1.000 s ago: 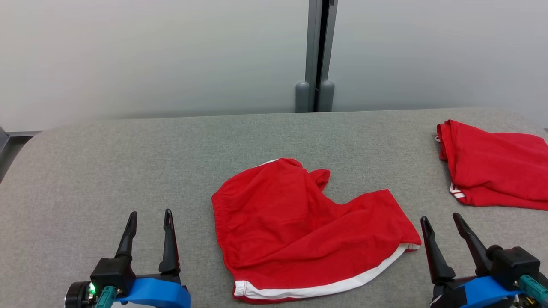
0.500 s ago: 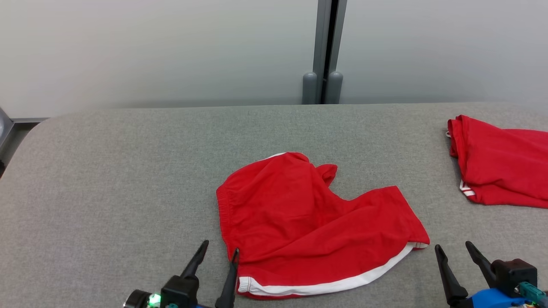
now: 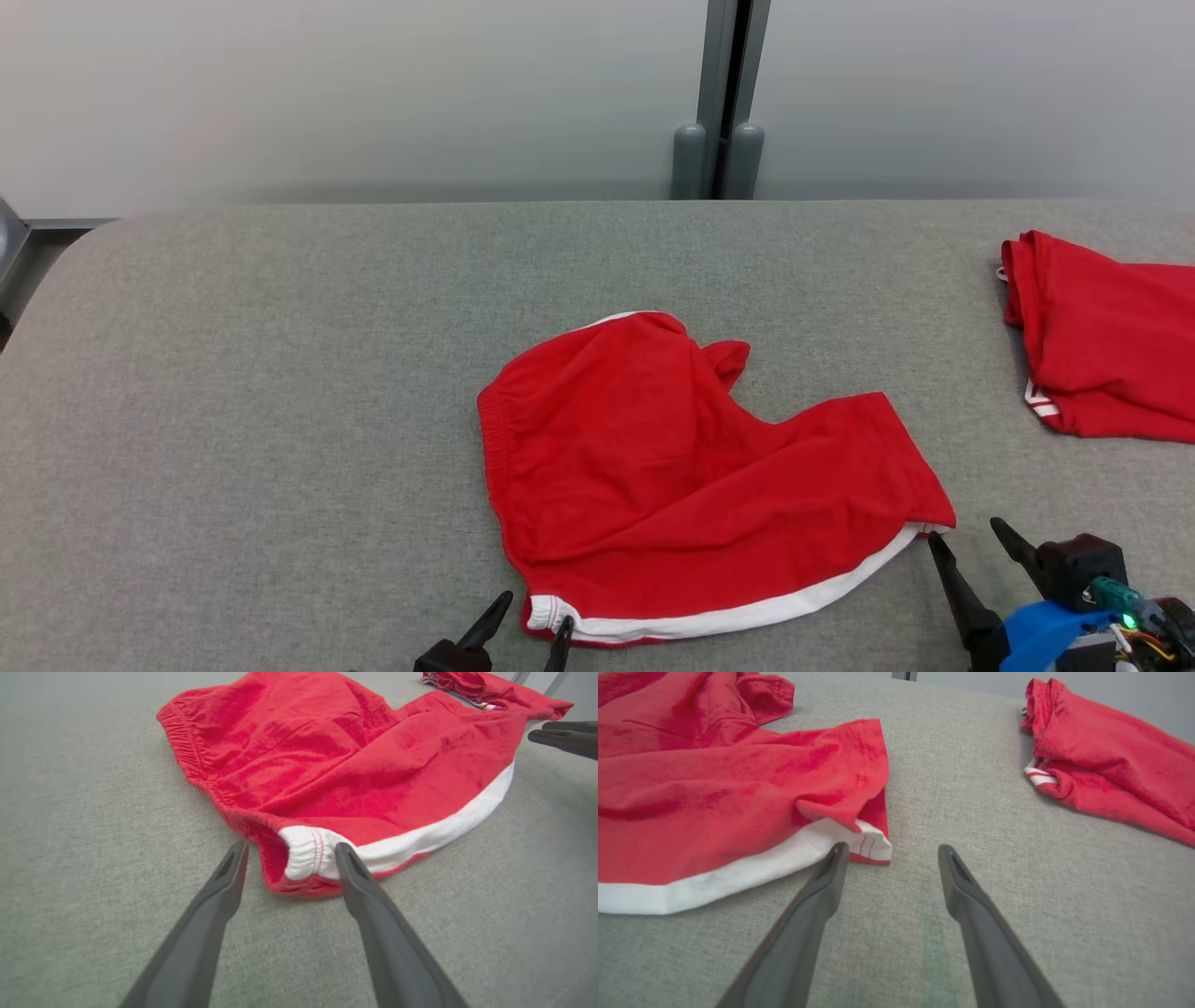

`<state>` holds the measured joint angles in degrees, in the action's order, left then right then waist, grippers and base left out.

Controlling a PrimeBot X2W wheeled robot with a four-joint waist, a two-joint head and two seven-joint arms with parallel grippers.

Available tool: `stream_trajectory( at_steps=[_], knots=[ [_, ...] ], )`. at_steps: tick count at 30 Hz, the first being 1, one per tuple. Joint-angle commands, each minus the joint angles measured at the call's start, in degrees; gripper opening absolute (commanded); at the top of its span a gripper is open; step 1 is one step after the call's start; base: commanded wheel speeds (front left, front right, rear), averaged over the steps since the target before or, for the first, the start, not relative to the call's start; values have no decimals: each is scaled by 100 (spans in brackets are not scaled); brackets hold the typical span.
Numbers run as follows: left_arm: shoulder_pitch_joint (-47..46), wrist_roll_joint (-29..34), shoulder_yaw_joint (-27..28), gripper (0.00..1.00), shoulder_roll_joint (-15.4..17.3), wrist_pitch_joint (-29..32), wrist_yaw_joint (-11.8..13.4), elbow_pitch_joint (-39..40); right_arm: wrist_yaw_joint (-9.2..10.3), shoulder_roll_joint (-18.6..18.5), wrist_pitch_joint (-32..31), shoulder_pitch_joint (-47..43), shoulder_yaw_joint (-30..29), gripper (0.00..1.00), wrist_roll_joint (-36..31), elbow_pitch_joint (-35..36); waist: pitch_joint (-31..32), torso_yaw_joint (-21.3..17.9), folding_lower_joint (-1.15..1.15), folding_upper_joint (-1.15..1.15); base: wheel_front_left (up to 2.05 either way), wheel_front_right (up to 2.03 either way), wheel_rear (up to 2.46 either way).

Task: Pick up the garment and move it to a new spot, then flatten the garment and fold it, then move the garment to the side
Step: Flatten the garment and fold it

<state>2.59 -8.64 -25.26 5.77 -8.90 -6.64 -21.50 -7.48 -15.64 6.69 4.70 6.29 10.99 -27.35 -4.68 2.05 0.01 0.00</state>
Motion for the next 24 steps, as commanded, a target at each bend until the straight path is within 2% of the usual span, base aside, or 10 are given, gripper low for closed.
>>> stream_trajectory(
  at_steps=[1,18,19,20,21,22,24],
  knots=[
    [-123,-31,-37,100,22,8,-37,-29,-3,-61,42,122,59,100,40,-71,-33,16,-1,0,0,0,0],
    [-728,-376,-694,100,-73,125,-94,-755,-3,-511,316,1120,1399,100,516,-960,-331,151,-1,0,0,0,0],
    [-760,-421,-731,85,-73,181,-96,-797,-4,-521,302,1156,1482,100,555,-1003,-338,156,-1,0,0,0,0],
    [-793,-457,-774,47,-78,211,-96,-835,-4,-522,287,1188,1554,67,609,-1029,-342,159,-1,0,0,0,0],
    [-810,-490,-813,32,-81,224,-97,-867,-4,-527,319,1218,1611,40,659,-1046,-343,162,-1,0,0,0,0],
    [-830,-515,-851,0,-79,245,-95,-910,-3,-538,353,1239,1668,0,720,-1082,-345,164,-1,0,0,0,0],
    [-882,-591,-905,0,-78,246,-95,-955,-3,-552,420,1263,1742,0,817,-1126,-335,164,-1,0,0,0,0]
  ],
)
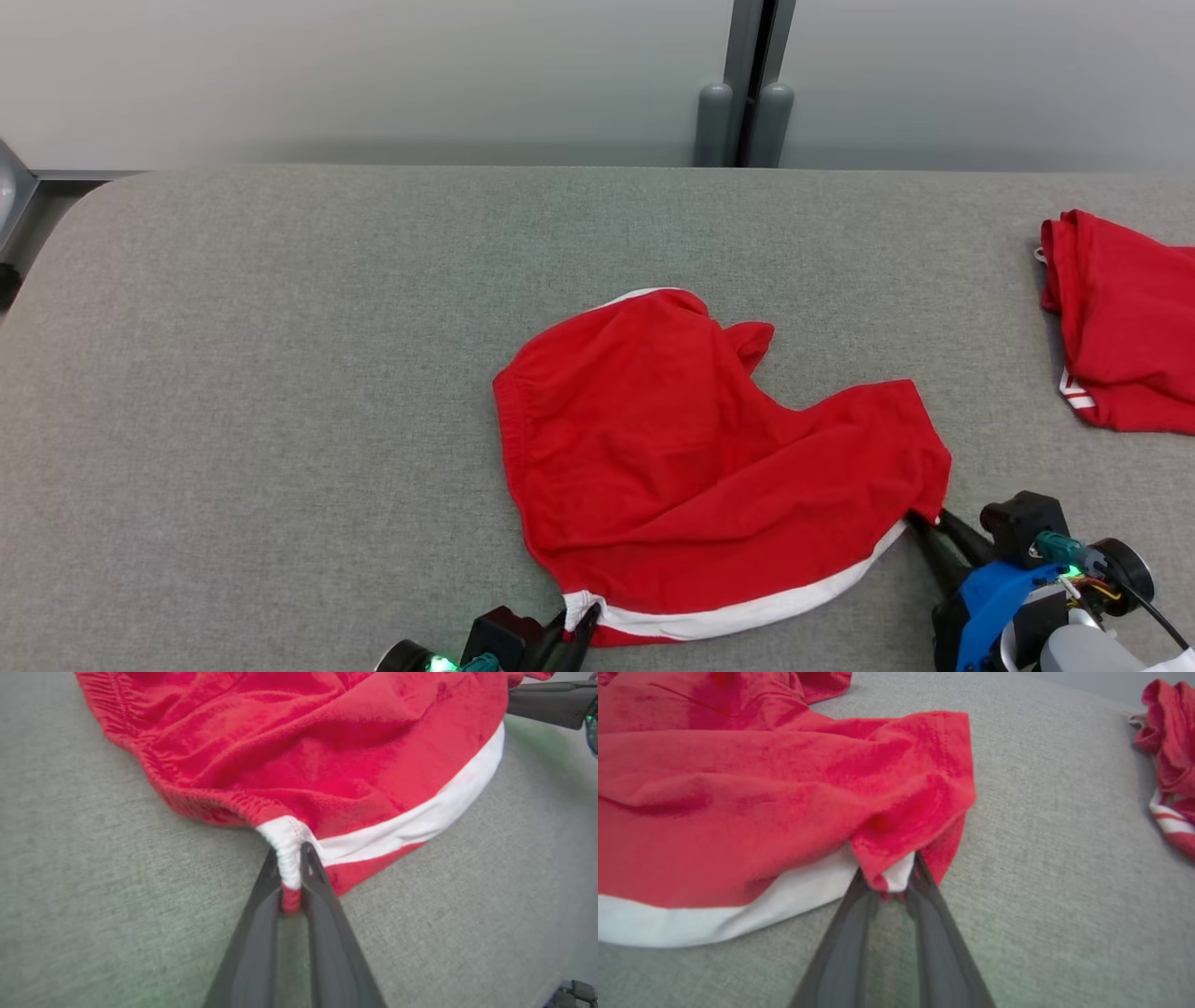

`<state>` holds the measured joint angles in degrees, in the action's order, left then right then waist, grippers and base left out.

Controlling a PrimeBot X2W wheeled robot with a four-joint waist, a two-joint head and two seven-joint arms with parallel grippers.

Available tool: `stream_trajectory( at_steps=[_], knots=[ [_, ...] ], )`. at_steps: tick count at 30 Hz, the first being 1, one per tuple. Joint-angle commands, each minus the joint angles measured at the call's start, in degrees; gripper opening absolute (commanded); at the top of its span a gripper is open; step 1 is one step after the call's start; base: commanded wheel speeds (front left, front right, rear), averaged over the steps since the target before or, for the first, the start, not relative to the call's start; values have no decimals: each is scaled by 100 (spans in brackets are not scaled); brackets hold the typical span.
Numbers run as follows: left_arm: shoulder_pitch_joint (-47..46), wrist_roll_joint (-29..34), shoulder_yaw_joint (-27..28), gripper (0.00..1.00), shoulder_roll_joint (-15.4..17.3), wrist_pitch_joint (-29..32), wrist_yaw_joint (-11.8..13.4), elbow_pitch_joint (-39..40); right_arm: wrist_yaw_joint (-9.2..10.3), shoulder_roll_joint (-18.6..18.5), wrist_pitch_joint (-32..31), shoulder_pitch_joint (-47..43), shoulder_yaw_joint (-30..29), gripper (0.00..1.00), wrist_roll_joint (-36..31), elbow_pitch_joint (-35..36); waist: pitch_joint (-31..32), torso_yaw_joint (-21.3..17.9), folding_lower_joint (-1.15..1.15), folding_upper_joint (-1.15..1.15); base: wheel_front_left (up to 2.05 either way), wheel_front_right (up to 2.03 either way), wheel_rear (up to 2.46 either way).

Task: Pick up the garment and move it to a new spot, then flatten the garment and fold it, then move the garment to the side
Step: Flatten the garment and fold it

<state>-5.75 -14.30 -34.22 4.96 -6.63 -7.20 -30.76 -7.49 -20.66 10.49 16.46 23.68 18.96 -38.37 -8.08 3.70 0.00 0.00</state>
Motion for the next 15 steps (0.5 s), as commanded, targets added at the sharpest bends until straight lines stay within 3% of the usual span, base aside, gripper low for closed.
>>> stream_trajectory(
  at_steps=[1,7,15],
  knots=[
    [-68,-52,-35,0,3,-7,-29,-46,-2,-65,87,83,23,0,67,-38,17,-4,0,0,0,0,0],
    [-69,-256,58,0,29,-283,6,71,-2,-57,310,-302,21,0,280,164,145,-43,0,0,0,0,0],
    [-35,-534,387,0,177,-476,103,759,-2,-123,252,-891,-126,0,356,1319,225,-201,0,0,0,0,0]
  ],
)
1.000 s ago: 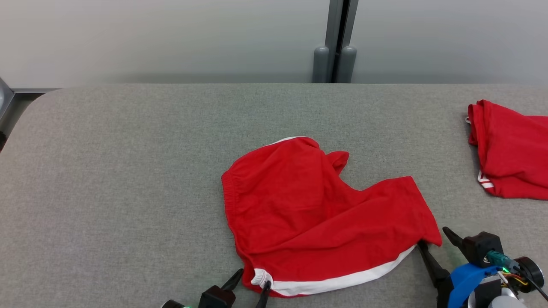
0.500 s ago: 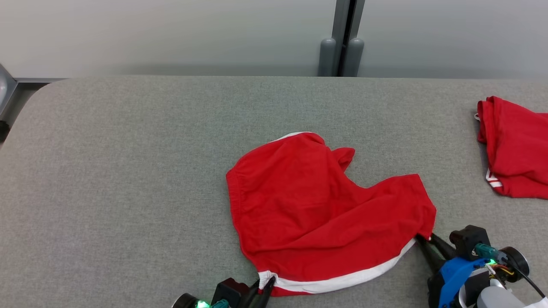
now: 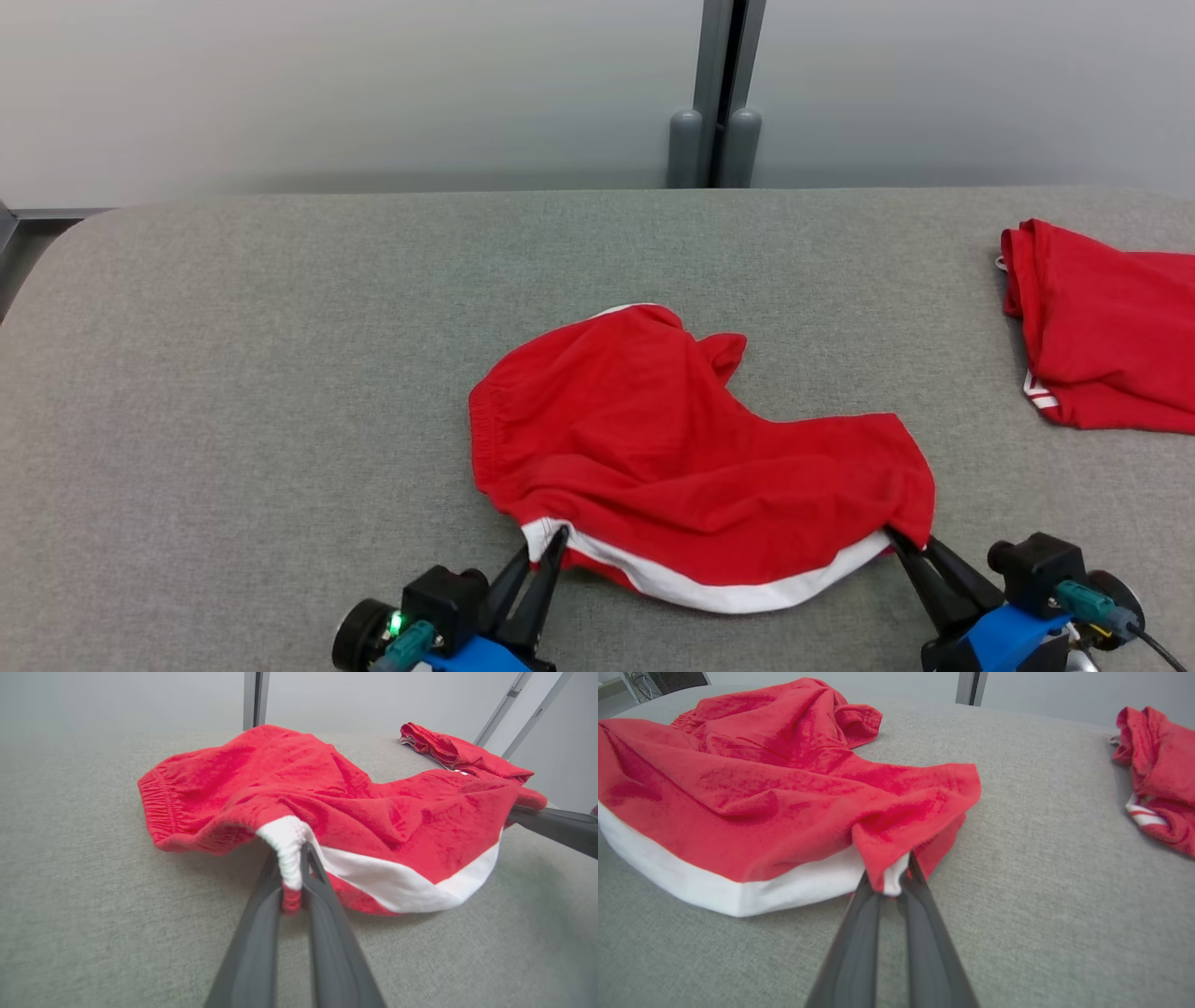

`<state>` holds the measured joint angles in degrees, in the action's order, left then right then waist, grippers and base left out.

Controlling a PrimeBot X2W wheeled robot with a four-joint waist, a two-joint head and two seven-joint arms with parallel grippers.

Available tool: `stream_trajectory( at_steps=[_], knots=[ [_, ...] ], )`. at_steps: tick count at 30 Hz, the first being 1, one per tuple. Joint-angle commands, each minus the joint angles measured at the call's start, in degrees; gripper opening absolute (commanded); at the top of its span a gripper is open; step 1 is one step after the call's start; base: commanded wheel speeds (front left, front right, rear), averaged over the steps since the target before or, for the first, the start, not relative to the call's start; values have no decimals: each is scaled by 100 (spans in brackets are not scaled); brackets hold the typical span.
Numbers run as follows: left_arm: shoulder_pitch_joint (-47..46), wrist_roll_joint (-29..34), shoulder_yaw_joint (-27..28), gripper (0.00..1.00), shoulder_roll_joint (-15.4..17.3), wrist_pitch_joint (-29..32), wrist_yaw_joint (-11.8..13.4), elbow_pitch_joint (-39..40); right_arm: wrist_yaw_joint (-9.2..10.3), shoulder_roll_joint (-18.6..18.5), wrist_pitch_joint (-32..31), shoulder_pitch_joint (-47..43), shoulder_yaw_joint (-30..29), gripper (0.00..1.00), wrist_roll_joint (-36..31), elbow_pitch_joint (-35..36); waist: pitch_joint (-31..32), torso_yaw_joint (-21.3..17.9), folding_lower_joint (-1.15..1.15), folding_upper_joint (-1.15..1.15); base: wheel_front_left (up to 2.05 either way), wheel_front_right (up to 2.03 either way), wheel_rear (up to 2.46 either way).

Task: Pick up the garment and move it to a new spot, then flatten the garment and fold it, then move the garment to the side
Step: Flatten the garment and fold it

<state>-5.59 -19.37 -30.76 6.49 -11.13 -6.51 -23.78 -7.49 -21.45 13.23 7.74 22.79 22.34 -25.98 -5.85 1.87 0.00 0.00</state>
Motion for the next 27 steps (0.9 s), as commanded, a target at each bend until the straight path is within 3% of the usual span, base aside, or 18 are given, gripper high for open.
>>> stream_trajectory(
  at_steps=[1,8,14,20,27],
  knots=[
    [-110,-46,92,0,54,-32,47,189,-2,-65,-81,-47,-87,0,24,255,-9,-35,0,0,0,0,0],
    [-1074,-176,591,0,271,90,145,910,-2,-127,-609,440,-364,0,87,1457,-308,-133,0,0,0,0,0],
    [-2499,-191,894,0,378,306,91,939,-2,-60,-918,1602,-438,0,162,1784,-806,-239,0,0,0,0,0],
    [-4656,-151,1064,0,510,551,-4,503,-2,192,-1111,3686,-487,0,489,1210,-1539,-475,0,0,0,0,0],
    [-6826,-240,966,0,395,440,-82,-581,-2,356,-1047,5813,-436,0,886,112,-1958,-608,0,0,0,0,0]
  ],
)
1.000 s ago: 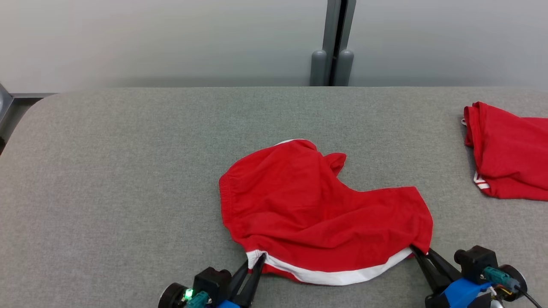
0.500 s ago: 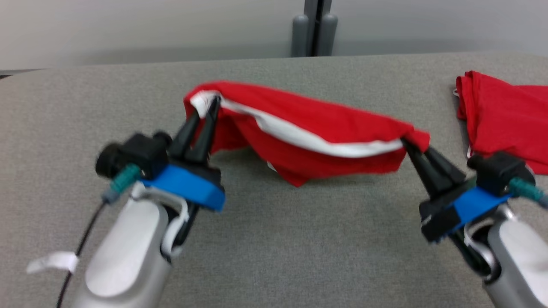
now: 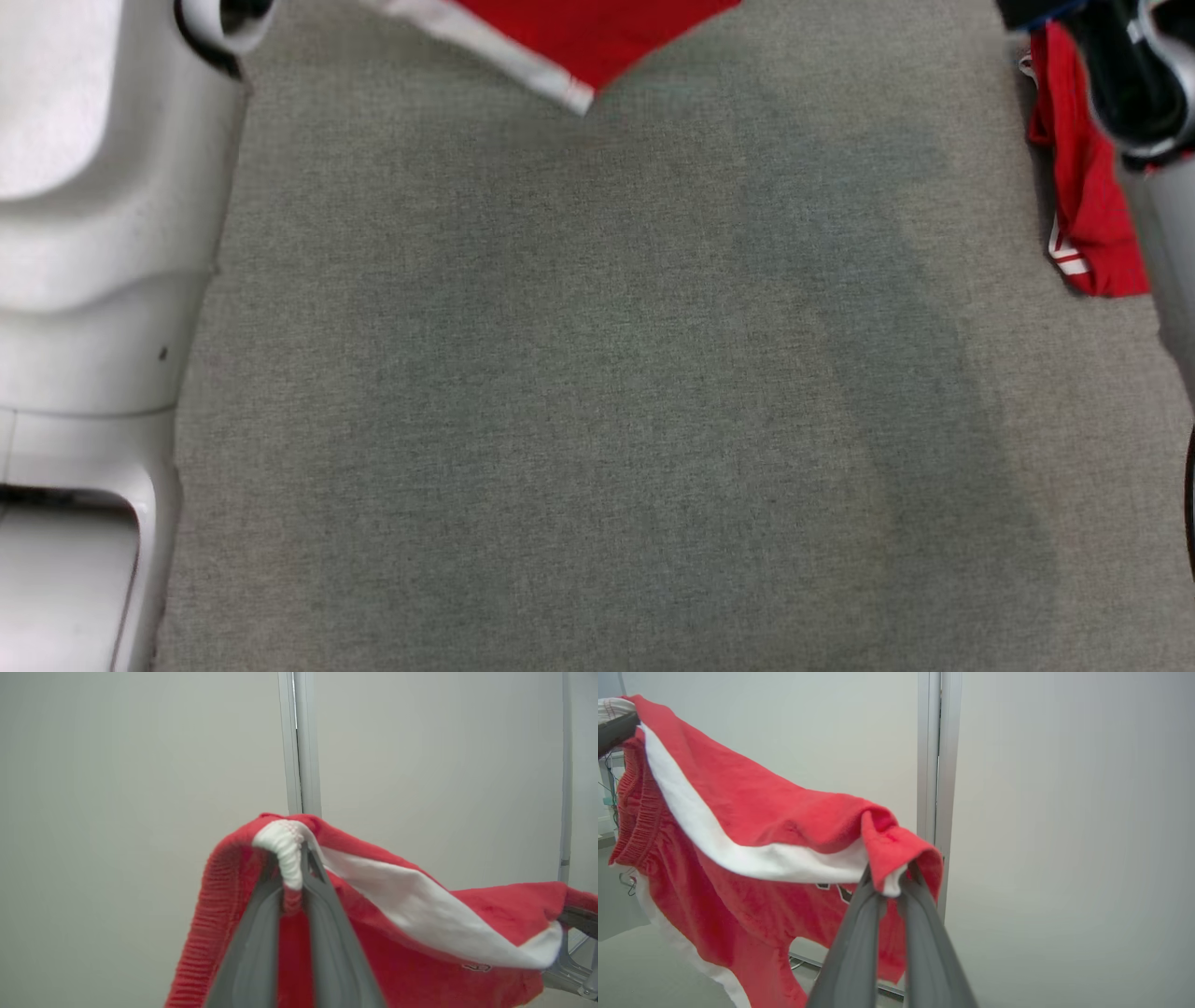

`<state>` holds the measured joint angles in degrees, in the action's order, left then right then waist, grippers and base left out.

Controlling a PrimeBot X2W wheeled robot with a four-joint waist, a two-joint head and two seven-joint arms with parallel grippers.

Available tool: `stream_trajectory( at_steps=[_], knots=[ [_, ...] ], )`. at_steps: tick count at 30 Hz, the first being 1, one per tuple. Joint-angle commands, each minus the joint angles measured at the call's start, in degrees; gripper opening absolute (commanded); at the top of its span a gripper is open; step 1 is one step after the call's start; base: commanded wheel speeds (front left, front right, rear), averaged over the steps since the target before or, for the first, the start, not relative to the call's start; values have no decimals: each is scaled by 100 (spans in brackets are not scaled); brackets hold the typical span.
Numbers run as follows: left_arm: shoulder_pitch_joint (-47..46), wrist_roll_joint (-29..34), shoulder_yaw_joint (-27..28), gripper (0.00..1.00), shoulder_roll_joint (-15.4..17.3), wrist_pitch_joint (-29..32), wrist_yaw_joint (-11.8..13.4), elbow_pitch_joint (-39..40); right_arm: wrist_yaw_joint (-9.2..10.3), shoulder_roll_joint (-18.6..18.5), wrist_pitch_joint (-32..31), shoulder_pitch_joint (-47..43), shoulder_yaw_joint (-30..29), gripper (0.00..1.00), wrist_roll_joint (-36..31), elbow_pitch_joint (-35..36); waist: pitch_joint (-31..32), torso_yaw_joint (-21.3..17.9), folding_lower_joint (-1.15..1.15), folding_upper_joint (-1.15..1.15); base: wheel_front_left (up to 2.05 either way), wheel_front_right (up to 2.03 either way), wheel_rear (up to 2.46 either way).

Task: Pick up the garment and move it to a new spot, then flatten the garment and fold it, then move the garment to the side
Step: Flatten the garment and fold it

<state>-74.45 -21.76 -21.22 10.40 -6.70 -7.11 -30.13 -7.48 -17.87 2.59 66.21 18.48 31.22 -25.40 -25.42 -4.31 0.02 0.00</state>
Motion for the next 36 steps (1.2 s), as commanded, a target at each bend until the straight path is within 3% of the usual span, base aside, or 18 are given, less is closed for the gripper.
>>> stream_trajectory(
  at_steps=[1,8,14,22,28,36],
  knots=[
    [-185,-3,-26,0,-21,-68,-29,-89,-4,-25,55,212,-4,0,20,-93,-17,0,-2,0,0,0,0],
    [-772,-227,-320,0,-127,-486,-46,-840,-4,-178,314,1058,259,0,257,-891,-1,-14,-2,0,0,0,0],
    [-5,-568,-773,0,-89,-722,-48,-1041,-4,-313,644,496,760,0,536,-1229,86,76,-2,0,0,0,0],
    [2046,-817,-1160,0,51,-845,-32,-744,-4,-479,1043,-1234,1475,0,851,-1075,398,151,-2,0,0,0,0],
    [3899,-781,-1039,0,225,-851,209,94,-4,-647,1174,-2727,1819,0,998,-768,891,156,-2,0,0,0,0],
    [5954,-808,-1254,0,476,-852,460,1170,-4,-934,1204,-4408,1713,0,1068,-153,1442,242,-2,0,0,0,0]
  ],
)
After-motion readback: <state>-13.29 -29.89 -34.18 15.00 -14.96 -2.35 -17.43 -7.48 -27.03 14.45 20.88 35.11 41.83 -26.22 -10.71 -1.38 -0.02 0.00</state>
